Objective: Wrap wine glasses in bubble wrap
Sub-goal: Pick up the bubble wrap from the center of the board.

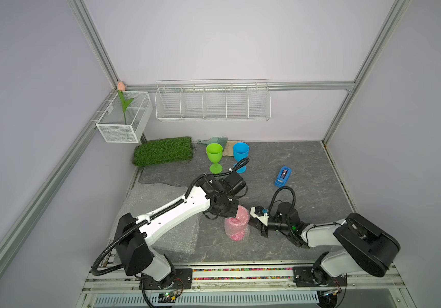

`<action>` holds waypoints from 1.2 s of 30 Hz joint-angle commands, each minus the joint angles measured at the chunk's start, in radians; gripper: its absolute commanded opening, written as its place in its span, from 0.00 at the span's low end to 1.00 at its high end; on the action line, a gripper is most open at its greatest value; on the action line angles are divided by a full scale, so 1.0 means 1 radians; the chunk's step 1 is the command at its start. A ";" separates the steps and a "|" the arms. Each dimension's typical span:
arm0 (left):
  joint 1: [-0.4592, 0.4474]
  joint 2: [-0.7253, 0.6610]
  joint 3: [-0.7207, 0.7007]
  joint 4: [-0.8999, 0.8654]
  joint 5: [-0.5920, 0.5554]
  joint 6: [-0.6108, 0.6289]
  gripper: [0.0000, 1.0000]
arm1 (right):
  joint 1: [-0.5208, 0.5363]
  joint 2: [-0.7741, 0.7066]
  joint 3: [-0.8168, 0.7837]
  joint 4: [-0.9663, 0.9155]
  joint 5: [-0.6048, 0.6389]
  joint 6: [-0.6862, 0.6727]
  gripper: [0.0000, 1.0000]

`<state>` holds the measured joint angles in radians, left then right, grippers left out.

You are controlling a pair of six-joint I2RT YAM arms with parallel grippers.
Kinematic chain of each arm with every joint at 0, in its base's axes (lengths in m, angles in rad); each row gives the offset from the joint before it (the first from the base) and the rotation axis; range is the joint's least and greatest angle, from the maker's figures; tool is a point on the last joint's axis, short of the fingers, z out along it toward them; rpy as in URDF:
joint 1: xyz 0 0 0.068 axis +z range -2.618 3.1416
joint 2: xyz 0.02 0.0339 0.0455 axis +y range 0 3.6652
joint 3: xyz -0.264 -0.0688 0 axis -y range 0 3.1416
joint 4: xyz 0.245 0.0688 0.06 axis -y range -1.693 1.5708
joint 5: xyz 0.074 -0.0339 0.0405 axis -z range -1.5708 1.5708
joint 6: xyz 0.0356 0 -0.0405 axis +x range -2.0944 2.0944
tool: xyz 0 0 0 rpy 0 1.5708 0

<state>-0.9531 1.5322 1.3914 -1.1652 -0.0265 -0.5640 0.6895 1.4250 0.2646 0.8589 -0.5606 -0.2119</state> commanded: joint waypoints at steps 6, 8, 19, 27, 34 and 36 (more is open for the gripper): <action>0.034 0.006 0.051 -0.034 -0.129 0.035 0.00 | -0.014 -0.336 0.105 -0.484 0.114 -0.015 0.53; 0.037 0.017 0.070 -0.040 -0.160 0.055 0.00 | -0.017 -0.406 0.147 -0.605 0.156 0.014 0.60; 0.043 0.100 0.114 0.031 -0.179 0.120 0.00 | -0.022 -0.338 0.640 -1.308 0.400 0.580 0.61; 0.043 0.122 0.112 0.065 -0.156 0.134 0.00 | 0.000 -0.123 0.831 -1.486 0.318 0.857 0.55; 0.044 0.118 0.084 0.099 -0.128 0.134 0.00 | 0.042 0.010 0.920 -1.467 0.299 0.920 0.49; 0.043 0.121 0.078 0.107 -0.118 0.136 0.00 | 0.053 0.047 0.939 -1.473 0.310 0.920 0.46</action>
<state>-0.9146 1.6367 1.4830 -1.0805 -0.1677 -0.4316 0.7284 1.4380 1.1698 -0.5877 -0.2474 0.6548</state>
